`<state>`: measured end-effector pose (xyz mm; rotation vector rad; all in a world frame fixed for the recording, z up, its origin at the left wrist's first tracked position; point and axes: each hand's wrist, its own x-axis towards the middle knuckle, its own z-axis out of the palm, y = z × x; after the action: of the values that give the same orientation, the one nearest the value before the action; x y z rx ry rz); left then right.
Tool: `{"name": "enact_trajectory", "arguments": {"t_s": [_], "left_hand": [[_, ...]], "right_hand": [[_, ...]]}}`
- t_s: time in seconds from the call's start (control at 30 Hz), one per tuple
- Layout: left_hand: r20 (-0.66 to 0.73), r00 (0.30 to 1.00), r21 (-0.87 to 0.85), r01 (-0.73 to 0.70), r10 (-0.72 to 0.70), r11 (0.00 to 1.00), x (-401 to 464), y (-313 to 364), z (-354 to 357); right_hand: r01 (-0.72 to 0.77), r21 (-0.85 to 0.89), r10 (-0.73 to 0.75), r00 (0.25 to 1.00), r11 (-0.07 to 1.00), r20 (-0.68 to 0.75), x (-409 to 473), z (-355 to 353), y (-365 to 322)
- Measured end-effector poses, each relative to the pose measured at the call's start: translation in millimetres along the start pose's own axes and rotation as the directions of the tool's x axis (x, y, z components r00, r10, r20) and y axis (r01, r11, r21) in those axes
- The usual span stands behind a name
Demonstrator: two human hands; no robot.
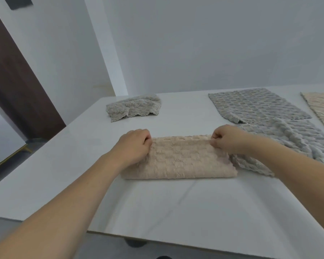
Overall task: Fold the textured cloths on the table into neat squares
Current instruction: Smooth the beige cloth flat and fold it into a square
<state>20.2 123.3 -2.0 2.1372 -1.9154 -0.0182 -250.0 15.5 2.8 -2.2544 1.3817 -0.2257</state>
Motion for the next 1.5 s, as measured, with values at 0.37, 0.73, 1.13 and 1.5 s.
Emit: {"name": "enact_trajectory", "arguments": {"t_s": [0.37, 0.73, 1.13, 1.5], "left_hand": [[0.093, 0.995, 0.058, 0.025, -0.03, 0.998, 70, -17, 42], [-0.059, 0.998, 0.013, 0.021, -0.02, 1.0, 63, -26, 58], [0.014, 1.0, -0.018, 0.004, -0.004, 1.0, 51, -44, 45], [0.088, 0.993, -0.025, 0.079, -0.077, 0.997, 58, -54, 45]], "right_hand": [[-0.065, -0.313, 0.045, 0.997, 0.947, -0.07, 61, 10, 6], [-0.018, -0.375, 0.032, 0.999, 0.927, 0.032, 66, 7, 14], [-0.075, 0.192, 0.078, 0.997, 0.979, -0.007, 76, 0, 8], [-0.003, -0.357, -0.01, 0.999, 0.934, -0.035, 95, 19, -4]]}}
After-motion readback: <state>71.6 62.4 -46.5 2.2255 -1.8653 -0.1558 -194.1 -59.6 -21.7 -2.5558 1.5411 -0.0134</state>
